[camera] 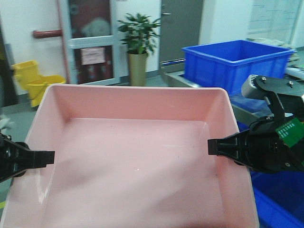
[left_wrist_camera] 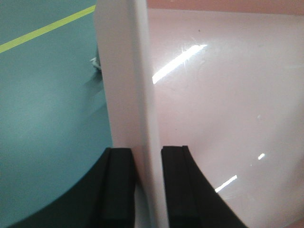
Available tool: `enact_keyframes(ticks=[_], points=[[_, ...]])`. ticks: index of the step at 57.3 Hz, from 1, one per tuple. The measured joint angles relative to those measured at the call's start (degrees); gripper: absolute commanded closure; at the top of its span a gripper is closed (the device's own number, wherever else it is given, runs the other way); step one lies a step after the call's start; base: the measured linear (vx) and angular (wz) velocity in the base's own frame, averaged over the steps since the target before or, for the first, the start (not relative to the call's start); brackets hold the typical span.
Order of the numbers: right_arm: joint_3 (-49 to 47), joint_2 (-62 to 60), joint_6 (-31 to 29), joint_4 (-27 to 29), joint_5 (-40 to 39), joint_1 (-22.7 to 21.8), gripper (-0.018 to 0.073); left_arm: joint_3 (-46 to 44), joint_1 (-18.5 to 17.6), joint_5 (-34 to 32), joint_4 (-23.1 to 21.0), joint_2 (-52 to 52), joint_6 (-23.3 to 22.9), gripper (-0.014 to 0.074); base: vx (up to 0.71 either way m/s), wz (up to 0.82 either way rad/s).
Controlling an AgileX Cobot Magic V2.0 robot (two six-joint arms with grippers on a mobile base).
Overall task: Grab pink bin and stack on right shelf
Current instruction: 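Hold the lifted pink bin with both grippers while the base drives to the table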
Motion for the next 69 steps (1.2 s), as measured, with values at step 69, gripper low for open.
enact_keyframes(ticks=[69], points=[[0.0, 0.0, 0.0, 0.0, 0.0, 0.0, 0.0568, 0.0, 0.0, -0.05, 0.06, 0.0, 0.0, 0.0598, 0.42, -0.7]])
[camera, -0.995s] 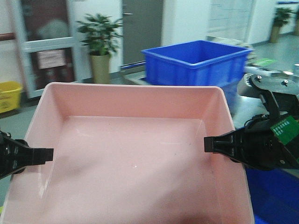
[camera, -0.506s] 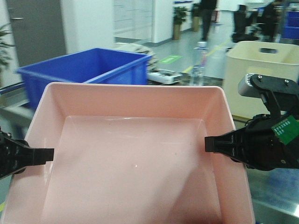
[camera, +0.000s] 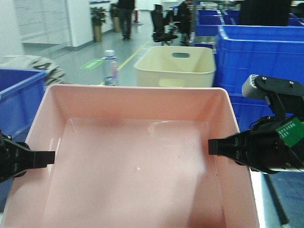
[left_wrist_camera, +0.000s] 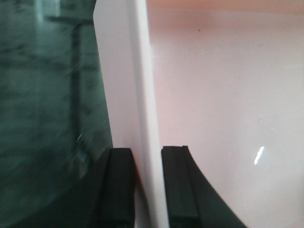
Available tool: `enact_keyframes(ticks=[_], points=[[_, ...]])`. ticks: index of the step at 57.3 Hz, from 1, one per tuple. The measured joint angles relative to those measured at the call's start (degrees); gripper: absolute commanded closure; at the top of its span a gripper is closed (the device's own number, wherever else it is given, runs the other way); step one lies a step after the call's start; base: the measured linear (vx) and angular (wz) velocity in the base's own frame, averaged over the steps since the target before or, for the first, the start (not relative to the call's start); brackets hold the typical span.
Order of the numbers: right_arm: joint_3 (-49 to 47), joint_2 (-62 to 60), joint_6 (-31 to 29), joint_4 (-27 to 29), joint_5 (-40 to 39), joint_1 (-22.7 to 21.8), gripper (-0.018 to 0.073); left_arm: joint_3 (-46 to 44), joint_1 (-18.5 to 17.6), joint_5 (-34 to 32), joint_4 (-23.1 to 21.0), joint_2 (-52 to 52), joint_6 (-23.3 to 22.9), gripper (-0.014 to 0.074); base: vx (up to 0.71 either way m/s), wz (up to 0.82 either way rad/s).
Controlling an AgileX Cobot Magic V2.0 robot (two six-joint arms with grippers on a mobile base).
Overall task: Grab pink bin and stack on right shelf
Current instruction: 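Hold the lifted pink bin with both grippers while the base drives to the table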
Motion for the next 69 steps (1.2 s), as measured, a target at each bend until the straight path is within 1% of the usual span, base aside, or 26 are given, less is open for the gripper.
enact_keyframes(ticks=[26, 69], points=[[0.0, 0.0, 0.0, -0.04, 0.0, 0.0, 0.0568, 0.0, 0.0, 0.0, -0.05, 0.05, 0.0, 0.0598, 0.22, -0.41], [0.0, 0.0, 0.0, -0.04, 0.0, 0.0, 0.0568, 0.0, 0.0, 0.0, -0.05, 0.05, 0.0, 0.0598, 0.03, -0.02]])
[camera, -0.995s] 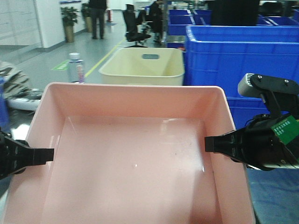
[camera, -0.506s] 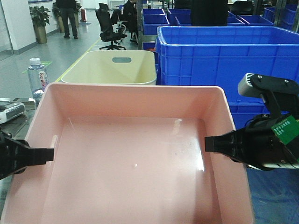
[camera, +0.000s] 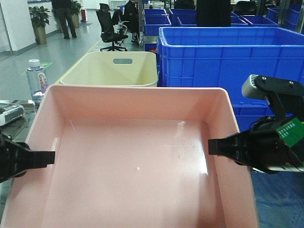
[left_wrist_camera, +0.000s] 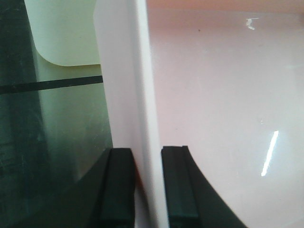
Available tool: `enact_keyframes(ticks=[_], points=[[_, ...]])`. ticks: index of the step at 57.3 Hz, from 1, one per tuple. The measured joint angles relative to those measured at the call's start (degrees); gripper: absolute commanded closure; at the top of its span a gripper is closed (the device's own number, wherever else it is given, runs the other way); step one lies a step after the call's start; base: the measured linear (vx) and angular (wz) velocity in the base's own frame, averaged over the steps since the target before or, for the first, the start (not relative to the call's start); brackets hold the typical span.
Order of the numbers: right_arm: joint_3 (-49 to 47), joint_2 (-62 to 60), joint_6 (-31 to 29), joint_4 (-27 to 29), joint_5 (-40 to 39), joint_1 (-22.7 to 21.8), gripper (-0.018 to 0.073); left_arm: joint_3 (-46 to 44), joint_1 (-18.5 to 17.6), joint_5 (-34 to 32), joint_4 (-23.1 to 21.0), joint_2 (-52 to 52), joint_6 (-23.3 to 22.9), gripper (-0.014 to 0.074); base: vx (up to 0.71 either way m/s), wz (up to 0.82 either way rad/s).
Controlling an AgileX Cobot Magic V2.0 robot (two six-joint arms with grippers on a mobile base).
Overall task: Grab pink bin and stack on right shelf
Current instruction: 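Hold the lifted pink bin with both grippers while the base drives to the table, then lower the pink bin onto the table and open both grippers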
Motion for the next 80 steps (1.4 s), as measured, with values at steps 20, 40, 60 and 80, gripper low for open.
enact_keyframes(ticks=[20, 40, 60, 80], points=[[0.0, 0.0, 0.0, 0.0, -0.58, 0.0, 0.0568, 0.0, 0.0, 0.0, 0.0, 0.0, 0.0, 0.0598, 0.0, 0.0], [-0.05, 1.23, 0.0, 2.23, 3.31, -0.1, 0.0568, 0.0, 0.0, 1.8, 0.34, 0.05, 0.0, 0.0598, 0.0, 0.0], [-0.05, 9.77, 0.0, 1.87, 4.8, -0.1, 0.054, 0.0, 0.11, 3.34, 2.78, 8.57, -0.12, 0.0571, 0.0, 0.0], [-0.05, 15.07, -1.3, 0.81, 3.85, -0.29, 0.023, 0.0, 0.11, 2.44, 3.24, 14.78, -0.51, 0.0229, 0.0, 0.0]])
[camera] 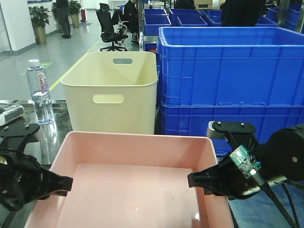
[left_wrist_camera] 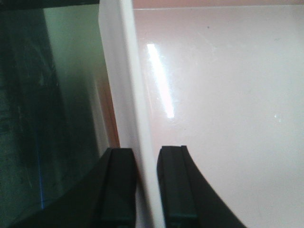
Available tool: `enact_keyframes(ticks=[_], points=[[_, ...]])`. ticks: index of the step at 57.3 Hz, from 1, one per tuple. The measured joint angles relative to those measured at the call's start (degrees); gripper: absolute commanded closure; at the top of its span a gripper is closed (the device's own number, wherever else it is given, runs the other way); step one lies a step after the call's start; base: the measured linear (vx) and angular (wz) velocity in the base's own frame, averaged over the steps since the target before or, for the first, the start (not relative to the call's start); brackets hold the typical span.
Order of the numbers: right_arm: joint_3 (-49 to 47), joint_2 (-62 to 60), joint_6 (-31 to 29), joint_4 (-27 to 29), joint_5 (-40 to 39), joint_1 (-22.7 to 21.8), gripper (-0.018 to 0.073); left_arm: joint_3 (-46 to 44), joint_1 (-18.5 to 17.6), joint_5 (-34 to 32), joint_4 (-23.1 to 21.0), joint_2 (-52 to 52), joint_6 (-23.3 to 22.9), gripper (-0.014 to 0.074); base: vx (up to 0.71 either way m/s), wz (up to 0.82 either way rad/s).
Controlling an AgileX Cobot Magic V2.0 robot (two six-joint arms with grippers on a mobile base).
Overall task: Grab pink bin and stack on right shelf
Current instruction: 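Lower the pink bin onto the table and open both grippers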
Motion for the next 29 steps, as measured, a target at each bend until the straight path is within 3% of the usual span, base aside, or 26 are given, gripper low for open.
enact_keyframes(ticks=[7, 16, 21, 29], points=[[0.0, 0.65, -0.23, -1.2, -0.5, -0.42, 0.01, 0.0, 0.28, -0.62, 0.69, 0.16, 0.17, 0.0088, 0.0, 0.0], [0.0, 0.72, -0.3, -1.61, -1.33, -0.48, 0.0052, 0.0, 0.45, -2.91, 1.0, 0.16, 0.16, 0.004, 0.0, 0.0], [-0.28, -0.05, -0.3, -1.66, -1.38, -0.48, 0.0101, 0.0, 0.45, -3.69, 1.0, -0.34, 0.16, 0.0062, 0.0, 0.0], [-0.4, -5.21, -0.34, -1.66, -2.36, -0.48, 0.0314, 0.0, 0.45, -6.09, 1.0, -4.39, 0.31, 0.0178, 0.0, 0.0]])
